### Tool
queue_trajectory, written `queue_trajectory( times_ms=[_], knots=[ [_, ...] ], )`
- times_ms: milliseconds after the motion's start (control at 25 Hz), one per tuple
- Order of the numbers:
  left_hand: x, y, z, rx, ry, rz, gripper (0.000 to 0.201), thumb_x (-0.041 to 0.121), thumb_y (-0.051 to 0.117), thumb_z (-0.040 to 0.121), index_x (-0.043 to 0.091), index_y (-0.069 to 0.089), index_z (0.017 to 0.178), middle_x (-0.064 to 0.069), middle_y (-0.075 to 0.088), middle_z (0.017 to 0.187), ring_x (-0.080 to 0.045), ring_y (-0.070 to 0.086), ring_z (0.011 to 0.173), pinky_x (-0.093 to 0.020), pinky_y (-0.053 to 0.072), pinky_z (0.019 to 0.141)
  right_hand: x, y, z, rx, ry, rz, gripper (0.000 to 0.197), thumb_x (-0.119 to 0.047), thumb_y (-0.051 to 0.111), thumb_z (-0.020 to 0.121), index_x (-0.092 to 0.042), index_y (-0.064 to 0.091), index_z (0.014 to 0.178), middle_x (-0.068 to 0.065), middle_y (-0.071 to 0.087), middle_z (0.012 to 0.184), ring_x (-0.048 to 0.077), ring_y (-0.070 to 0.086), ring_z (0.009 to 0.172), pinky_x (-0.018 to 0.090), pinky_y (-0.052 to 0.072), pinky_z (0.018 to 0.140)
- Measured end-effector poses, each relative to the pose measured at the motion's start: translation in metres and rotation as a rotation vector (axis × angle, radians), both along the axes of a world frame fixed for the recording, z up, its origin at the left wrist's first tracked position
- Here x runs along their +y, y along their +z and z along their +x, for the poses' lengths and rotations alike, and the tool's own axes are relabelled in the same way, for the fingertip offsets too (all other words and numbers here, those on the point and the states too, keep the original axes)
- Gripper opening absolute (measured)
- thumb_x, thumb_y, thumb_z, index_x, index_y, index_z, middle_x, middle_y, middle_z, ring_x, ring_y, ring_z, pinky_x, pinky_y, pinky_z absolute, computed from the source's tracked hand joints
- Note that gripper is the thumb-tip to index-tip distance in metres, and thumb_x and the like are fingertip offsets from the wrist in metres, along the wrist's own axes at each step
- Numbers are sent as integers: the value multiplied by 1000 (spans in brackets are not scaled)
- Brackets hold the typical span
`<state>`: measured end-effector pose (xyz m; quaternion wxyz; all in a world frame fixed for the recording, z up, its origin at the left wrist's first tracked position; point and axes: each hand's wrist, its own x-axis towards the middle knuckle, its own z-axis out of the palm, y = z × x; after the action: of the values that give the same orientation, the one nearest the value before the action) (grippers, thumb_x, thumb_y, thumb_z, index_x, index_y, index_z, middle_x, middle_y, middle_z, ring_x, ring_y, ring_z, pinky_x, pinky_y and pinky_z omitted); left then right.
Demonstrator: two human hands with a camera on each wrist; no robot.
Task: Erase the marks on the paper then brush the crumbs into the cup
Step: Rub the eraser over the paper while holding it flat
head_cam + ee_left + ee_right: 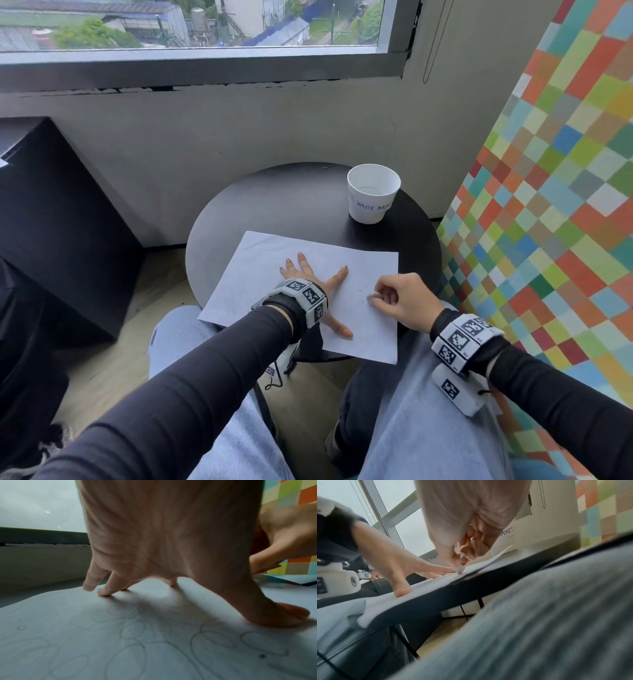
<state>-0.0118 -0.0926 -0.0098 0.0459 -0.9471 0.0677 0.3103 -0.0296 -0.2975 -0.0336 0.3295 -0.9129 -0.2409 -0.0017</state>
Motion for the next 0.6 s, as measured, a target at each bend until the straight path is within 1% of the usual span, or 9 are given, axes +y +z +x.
queue_trajectory(
  times_ms=[40,120,160,280,360,440,520,560,600],
  knots=[
    [1,-1,0,-1,1,1,142,85,74,46,56,-24,144,-35,-37,147,-63,-21,136,-72,2,113,3,-1,-2,-3,38,-8,16,-22,73,81,-17,62,71,-12,52,56,5,49,52,16,38,56],
    [1,-3,1,-4,-2,5,142,86,73,45,56,-25,143,-36,-37,147,-64,-21,136,-72,2,112,11,-4,-11,5,188,-36,15,-24,72,81,-15,64,72,-9,56,59,4,50,54,11,37,56],
    [1,-4,2,-6,-3,9,142,87,73,44,57,-25,143,-36,-37,147,-64,-20,136,-72,3,113,14,-5,-12,3,199,-34,16,-25,72,82,-14,65,72,-8,57,60,5,51,55,11,37,56],
    [0,-5,2,-2,0,18,143,87,73,43,57,-26,143,-36,-37,147,-64,-20,137,-72,2,113,10,-3,-1,-20,21,13,16,-24,71,82,-15,64,71,-10,54,57,5,50,53,16,38,57],
    [0,-5,2,-3,-7,22,143,87,72,44,56,-26,143,-37,-36,147,-64,-20,136,-72,2,112,13,-3,-5,-9,112,3,15,-24,73,82,-15,65,72,-11,54,59,1,49,54,14,37,57],
    [-1,-4,3,-10,-13,24,142,88,72,45,55,-26,144,-37,-36,146,-65,-19,136,-72,2,112,17,-3,-9,-8,191,-14,16,-27,73,81,-14,68,73,-9,59,62,2,52,57,13,40,58],
    [-1,-5,2,-7,-12,21,143,87,72,45,55,-26,143,-37,-36,147,-64,-19,136,-72,2,113,16,-2,-4,-36,93,-17,18,-29,72,81,-13,69,73,-5,62,63,7,55,58,19,42,59],
    [-1,-5,3,-6,-10,22,143,87,72,45,56,-26,143,-37,-37,146,-64,-19,136,-72,2,113,15,-2,-2,-50,64,-17,18,-28,72,81,-12,69,73,-5,62,62,8,54,57,18,41,59],
    [0,-5,2,-3,-7,24,143,87,72,45,55,-26,143,-37,-37,146,-64,-20,136,-72,2,112,17,-3,-3,-51,88,-18,17,-27,72,81,-13,69,74,-5,61,62,8,53,57,16,39,59]
  ],
)
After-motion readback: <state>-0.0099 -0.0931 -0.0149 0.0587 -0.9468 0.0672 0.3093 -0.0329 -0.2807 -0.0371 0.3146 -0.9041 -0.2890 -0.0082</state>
